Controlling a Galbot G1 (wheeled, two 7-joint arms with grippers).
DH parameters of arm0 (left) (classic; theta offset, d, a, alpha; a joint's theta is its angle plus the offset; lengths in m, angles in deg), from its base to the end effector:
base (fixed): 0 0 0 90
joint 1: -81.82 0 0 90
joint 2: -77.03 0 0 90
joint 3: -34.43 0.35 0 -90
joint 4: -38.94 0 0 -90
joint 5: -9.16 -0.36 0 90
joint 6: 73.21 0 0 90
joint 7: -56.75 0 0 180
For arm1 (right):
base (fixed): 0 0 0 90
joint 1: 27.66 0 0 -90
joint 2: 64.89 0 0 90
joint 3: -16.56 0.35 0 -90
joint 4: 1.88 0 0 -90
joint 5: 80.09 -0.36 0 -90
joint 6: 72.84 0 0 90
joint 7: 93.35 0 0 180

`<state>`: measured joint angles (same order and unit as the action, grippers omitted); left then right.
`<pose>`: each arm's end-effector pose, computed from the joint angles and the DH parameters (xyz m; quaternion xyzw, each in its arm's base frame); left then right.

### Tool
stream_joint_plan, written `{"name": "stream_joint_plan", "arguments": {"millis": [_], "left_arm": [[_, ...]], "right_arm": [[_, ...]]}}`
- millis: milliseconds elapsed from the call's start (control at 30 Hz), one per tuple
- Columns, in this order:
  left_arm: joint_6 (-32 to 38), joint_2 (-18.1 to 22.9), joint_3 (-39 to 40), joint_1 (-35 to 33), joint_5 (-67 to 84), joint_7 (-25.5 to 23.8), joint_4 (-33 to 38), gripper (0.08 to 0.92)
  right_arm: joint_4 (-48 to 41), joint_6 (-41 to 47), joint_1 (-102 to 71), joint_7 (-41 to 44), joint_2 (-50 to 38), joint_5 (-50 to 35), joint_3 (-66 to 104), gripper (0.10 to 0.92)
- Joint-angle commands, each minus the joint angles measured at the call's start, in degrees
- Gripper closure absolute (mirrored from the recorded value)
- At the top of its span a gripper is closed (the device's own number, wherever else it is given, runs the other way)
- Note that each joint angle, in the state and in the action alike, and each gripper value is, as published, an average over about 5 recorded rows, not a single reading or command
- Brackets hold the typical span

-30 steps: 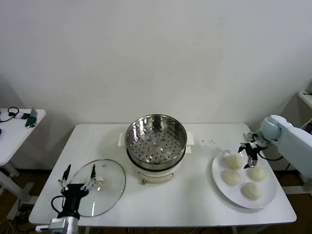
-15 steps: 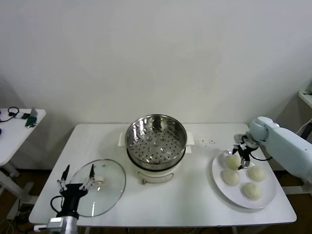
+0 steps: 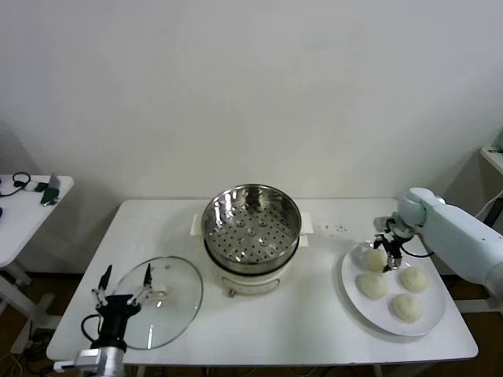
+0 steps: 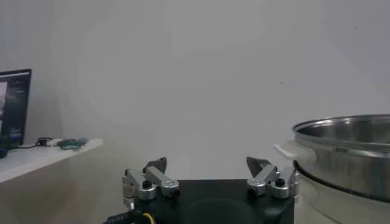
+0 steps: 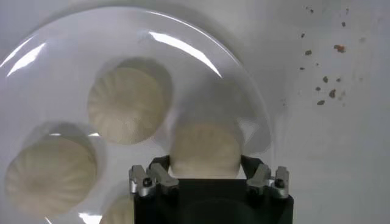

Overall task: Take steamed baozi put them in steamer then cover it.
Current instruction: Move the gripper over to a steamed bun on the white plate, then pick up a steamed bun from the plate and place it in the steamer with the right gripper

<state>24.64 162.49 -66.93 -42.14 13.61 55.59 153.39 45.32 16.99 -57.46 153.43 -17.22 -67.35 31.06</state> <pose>0.1574 0.0803 -0.3414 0.0568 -0.9972 -0.0487 0.0082 0.5638 -0.2113 -0.2466 0.4992 -0.4955 0.5388 0.4637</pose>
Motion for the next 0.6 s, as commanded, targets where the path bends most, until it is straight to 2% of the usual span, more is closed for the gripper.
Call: {"name": "stream_joint_plan", "arguments": {"millis": [33, 300, 467, 600], "left_arm": [[-0.05, 0.03, -0.03, -0.12, 0.17, 0.06, -0.06, 0.177], [0.13, 0.03, -0.07, -0.89, 0.43, 0.08, 0.53, 0.177], [0.19, -0.10, -0.16, -1.39, 0.90, 0.08, 1.00, 0.177], [0.09, -0.10, 0.00, -1.53, 1.13, 0.33, 1.19, 0.177]], "right_arm": [[-0.25, -0.46, 0.17, 0.07, 0.31, 0.55, 0.13, 0.287], [3.14, -2.22, 6.63, 0.42, -1.51, -3.57, -4.57, 0.298], [8.36, -5.72, 21.56, 1.64, -1.80, -9.15, -16.08, 0.296], [11.84, -8.85, 32.92, 3.09, 1.33, -12.56, -25.03, 0.296]]}}
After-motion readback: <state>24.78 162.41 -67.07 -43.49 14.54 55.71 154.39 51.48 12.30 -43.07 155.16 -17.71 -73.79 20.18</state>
